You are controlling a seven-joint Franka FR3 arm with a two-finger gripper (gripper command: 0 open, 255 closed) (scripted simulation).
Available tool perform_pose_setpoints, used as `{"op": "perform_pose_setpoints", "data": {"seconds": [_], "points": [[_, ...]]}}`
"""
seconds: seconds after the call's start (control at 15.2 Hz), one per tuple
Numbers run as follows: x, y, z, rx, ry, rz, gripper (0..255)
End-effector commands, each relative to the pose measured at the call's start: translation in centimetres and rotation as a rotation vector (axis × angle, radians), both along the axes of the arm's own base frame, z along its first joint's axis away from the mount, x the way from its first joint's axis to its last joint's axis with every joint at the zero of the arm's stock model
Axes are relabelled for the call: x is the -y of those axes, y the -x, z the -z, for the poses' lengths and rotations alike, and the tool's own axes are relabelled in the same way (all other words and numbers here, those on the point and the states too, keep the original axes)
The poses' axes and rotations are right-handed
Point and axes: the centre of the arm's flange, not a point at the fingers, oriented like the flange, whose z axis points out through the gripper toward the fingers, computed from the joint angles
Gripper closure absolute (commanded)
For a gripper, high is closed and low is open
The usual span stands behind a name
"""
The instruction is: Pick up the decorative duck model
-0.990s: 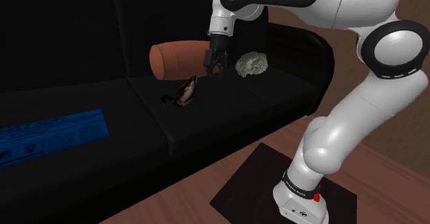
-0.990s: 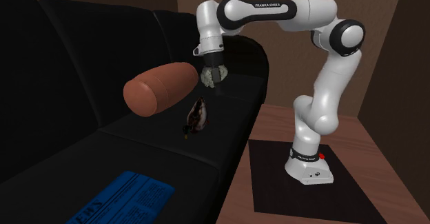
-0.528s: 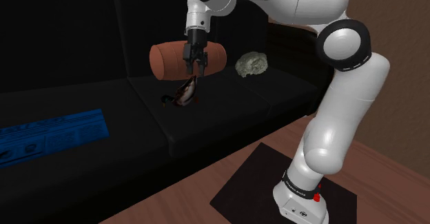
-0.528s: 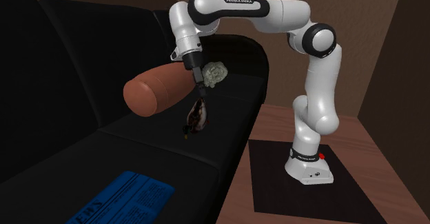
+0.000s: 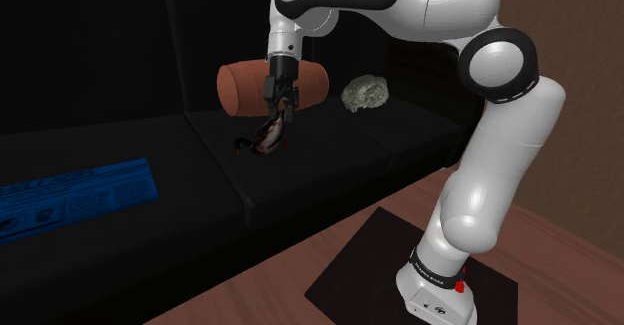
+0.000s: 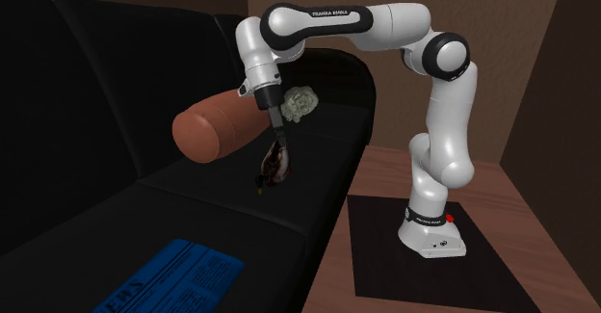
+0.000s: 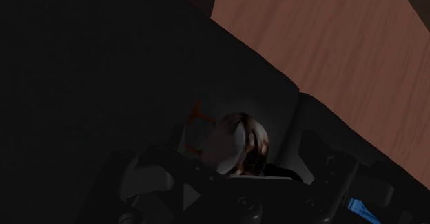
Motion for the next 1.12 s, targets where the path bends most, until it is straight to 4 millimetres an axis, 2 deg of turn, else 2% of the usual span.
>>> {"op": "perform_pose_setpoints", "data": {"seconds": [0.0,0.59,1.06], "points": [[0.0,0.0,0.1,0.000,0.000,0.000,255],[0.0,0.0,0.1,0.000,0.000,0.000,255],[0.0,0.0,-3.6,0.000,0.000,0.000,255]]}}
